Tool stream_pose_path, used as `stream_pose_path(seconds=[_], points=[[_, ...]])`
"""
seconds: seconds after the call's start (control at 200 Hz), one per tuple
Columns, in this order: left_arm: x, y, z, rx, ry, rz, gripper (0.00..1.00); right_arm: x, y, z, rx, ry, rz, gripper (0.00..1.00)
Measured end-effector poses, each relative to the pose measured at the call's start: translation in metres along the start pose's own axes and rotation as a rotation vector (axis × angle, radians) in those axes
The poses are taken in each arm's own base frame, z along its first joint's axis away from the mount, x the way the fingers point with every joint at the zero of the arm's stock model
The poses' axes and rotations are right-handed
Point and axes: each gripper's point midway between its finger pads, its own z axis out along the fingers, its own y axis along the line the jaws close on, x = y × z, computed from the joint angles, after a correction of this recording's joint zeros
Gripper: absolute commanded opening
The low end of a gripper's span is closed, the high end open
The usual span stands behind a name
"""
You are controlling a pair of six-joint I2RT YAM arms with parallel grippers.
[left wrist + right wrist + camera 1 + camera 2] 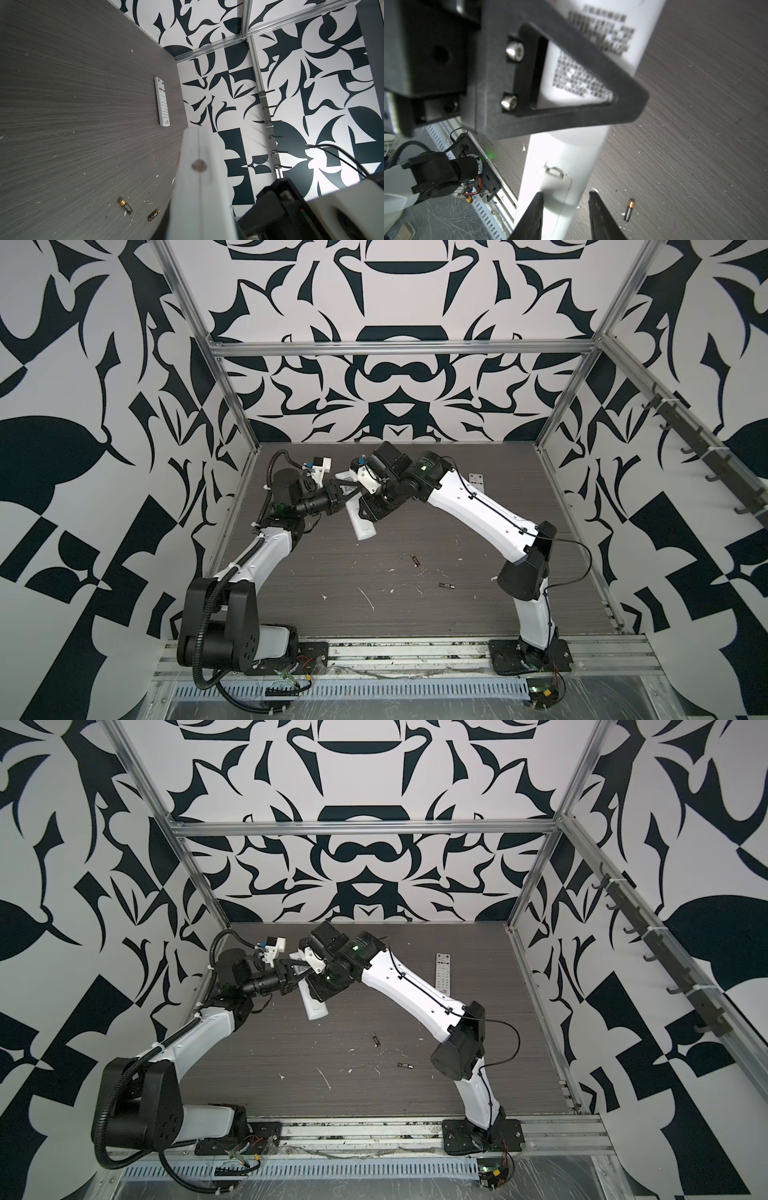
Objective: Load the batteries into the remote control
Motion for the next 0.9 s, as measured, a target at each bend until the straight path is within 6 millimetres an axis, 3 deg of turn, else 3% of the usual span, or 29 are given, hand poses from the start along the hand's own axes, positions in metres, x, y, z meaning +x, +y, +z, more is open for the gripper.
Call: stream_pose_path(seconds=[0.435,0.635,0.76,0.9], points=[[-0.004,0.010,-0.001,-0.056,-0.020,-0.013,0.00,-0.006,-0.008,0.007,0.024,-0.008,0.031,0.38],[-0.028,0.027,-0.012,-0.358,-0.076,0.018,0.00,-0.012,-0.018,0.004,0.069,-0.028,0.025,0.50],[-0.043,0.056,-0.030,-0.624,-0.095,0.034,0.00,-0.016,-0.032,-0.005,0.102,-0.051,0.037,0.56],[-0.041,0.115,-0.056,-0.956,-0.017,-0.007,0.00,-0.010,-0.058,-0.028,0.143,-0.080,0.076,0.58]])
